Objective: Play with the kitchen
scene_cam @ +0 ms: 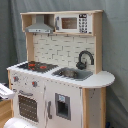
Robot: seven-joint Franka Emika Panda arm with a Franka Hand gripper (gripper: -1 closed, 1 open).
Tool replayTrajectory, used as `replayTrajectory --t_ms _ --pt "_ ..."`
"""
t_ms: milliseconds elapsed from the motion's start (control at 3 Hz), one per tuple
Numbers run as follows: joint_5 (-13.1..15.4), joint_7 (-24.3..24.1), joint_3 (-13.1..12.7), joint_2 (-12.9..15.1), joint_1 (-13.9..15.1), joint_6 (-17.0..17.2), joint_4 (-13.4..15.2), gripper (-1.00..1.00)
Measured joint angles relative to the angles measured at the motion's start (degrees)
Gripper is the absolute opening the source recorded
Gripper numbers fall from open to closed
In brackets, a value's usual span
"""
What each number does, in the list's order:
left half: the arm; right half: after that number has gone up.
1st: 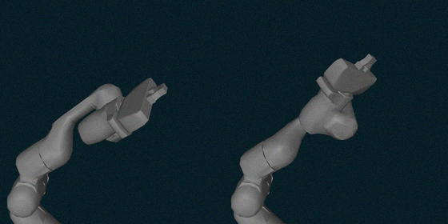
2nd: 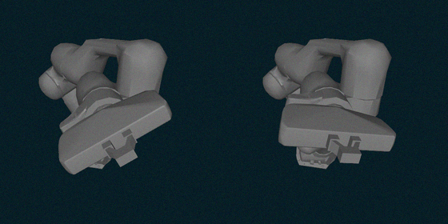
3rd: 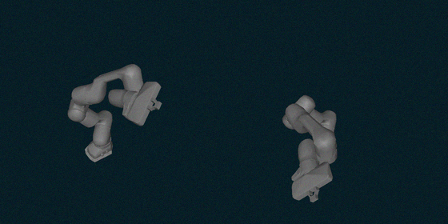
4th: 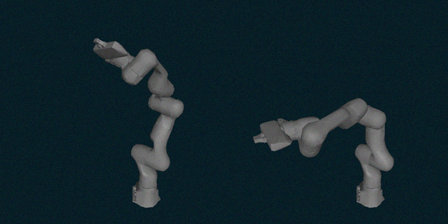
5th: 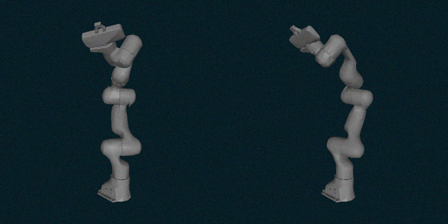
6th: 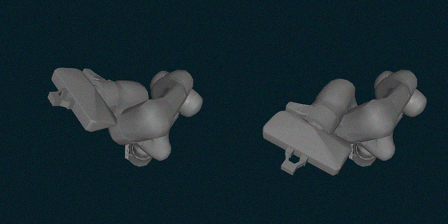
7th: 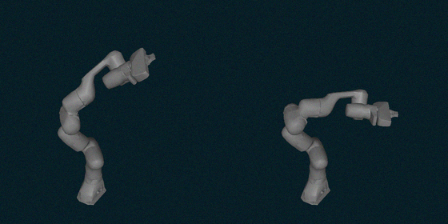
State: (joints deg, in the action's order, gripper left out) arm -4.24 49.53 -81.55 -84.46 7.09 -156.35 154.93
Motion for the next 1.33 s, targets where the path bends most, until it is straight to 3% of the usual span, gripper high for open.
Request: replayTrajectory --t_ms 667,1000,1333 --pt "1.0 3.0 10.7 -0.6 1.1 2.8 -4.0 1.0" --pt "1.5 2.9 13.9 -0.7 2.7 5.9 -7.8 1.0" --pt "1.5 0.7 15.2 -0.7 4.4 10.1 -11.6 1.0"
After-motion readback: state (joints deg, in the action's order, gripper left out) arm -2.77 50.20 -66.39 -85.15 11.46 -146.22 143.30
